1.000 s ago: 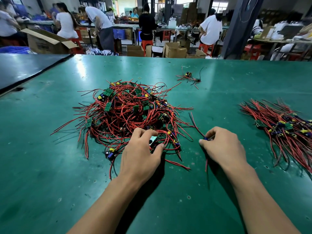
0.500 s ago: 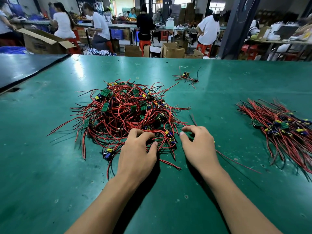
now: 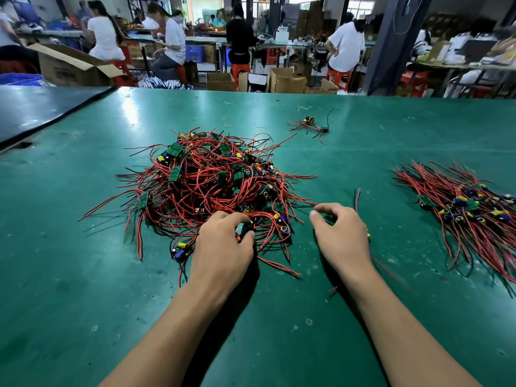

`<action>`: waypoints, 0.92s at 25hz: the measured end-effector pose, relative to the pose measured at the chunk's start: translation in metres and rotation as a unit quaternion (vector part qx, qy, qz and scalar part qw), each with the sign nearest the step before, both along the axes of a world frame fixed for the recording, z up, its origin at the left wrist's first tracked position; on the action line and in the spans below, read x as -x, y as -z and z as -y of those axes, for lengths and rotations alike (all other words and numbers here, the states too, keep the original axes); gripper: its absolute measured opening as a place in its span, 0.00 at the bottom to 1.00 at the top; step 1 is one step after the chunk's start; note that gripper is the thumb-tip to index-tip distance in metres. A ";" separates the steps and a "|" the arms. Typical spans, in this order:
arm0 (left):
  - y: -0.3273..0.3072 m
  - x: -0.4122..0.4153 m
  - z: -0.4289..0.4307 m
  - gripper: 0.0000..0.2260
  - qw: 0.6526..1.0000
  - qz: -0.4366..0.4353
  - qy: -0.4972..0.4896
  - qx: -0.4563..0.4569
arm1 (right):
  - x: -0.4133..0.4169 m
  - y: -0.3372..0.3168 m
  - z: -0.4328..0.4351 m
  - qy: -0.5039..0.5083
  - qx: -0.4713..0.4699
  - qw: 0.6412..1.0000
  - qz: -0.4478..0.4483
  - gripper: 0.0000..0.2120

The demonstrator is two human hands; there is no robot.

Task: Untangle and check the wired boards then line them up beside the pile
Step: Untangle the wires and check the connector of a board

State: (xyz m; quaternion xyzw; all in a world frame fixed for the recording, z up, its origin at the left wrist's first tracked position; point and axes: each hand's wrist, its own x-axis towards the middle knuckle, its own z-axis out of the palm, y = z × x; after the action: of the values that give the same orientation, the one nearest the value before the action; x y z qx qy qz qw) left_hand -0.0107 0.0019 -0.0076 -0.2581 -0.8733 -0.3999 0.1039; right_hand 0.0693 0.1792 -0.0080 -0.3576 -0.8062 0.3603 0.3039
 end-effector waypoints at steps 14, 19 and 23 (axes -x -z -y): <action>-0.017 -0.007 0.001 0.09 0.952 -0.142 0.013 -0.269 | 0.000 0.007 0.002 -0.064 -0.089 0.993 0.032 0.09; -0.023 -0.014 0.000 0.09 0.940 -0.061 0.038 -0.334 | -0.009 0.002 -0.020 -0.049 -0.075 0.996 0.019 0.08; -0.022 -0.020 -0.007 0.08 0.882 0.198 0.092 -0.416 | -0.016 -0.003 -0.032 -0.055 -0.053 0.997 0.000 0.07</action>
State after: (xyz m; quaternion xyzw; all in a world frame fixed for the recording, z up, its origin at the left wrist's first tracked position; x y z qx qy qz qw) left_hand 0.0094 0.0089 0.0146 -0.1856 -0.6011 -0.7773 -0.0110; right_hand 0.0856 0.2113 -0.0053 -0.2964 -0.8424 0.3332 0.3023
